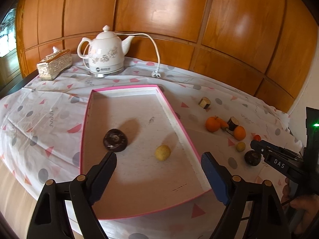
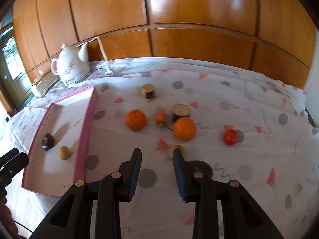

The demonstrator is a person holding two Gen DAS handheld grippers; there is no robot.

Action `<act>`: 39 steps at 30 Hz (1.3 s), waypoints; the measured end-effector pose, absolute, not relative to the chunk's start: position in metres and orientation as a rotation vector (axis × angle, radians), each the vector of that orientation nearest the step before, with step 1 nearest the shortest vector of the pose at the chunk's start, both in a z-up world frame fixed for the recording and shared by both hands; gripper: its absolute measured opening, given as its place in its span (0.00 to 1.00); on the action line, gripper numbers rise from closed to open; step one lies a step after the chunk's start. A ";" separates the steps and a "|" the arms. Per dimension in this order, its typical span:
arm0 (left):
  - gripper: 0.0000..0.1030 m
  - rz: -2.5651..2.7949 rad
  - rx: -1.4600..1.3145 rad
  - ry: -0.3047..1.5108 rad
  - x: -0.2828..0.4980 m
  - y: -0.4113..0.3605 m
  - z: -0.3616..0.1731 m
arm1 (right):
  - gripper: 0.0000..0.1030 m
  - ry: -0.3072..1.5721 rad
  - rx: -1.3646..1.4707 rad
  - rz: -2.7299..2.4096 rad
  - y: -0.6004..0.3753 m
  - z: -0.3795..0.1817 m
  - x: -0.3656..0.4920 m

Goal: Organize fruits
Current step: 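Reach the left gripper to the tangerine and close on it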

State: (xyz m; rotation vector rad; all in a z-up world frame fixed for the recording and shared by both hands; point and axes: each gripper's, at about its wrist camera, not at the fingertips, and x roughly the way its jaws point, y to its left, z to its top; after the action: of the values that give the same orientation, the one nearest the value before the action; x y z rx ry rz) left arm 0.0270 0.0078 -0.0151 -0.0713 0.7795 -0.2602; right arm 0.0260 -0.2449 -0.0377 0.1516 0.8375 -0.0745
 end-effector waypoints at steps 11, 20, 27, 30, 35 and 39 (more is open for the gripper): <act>0.81 -0.338 -0.003 0.778 0.030 -0.026 -0.011 | 0.32 0.828 0.196 -0.160 -0.280 -0.040 0.013; 0.78 -0.413 0.039 0.790 0.038 -0.058 -0.010 | 0.32 0.824 0.238 -0.257 -0.316 -0.045 -0.002; 0.75 -0.446 0.066 0.806 0.043 -0.079 -0.015 | 0.32 0.828 0.281 -0.332 -0.345 -0.052 -0.011; 0.74 -0.455 0.071 0.818 0.046 -0.086 -0.017 | 0.32 0.832 0.289 -0.355 -0.354 -0.056 -0.014; 0.73 -0.467 0.085 0.830 0.052 -0.098 -0.020 | 0.32 0.832 0.300 -0.398 -0.369 -0.061 -0.019; 0.70 -0.476 0.085 0.848 0.062 -0.107 -0.023 | 0.32 0.830 0.317 -0.445 -0.385 -0.065 -0.027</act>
State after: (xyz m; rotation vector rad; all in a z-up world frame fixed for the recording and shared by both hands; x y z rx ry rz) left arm 0.0622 -0.1065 -0.0228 0.0849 0.8478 -0.4758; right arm -0.0265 -0.3846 -0.0648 0.3167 0.8296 -0.4448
